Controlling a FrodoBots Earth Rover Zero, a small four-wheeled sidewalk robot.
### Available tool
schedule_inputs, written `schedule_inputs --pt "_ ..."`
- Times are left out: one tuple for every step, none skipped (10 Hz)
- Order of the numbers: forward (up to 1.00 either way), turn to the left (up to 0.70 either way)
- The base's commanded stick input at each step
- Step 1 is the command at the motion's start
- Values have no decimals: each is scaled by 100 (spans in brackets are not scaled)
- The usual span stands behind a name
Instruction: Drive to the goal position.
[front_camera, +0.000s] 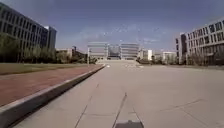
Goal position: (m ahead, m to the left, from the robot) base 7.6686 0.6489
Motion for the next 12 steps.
schedule_inputs --pt "70 1" --pt "70 1" --pt "70 1" --pt "70 1" --pt "70 1" --pt "70 1" --pt "70 1" --pt "70 1" --pt "70 1" --pt "70 1" --pt "70 1" --pt "70 1"
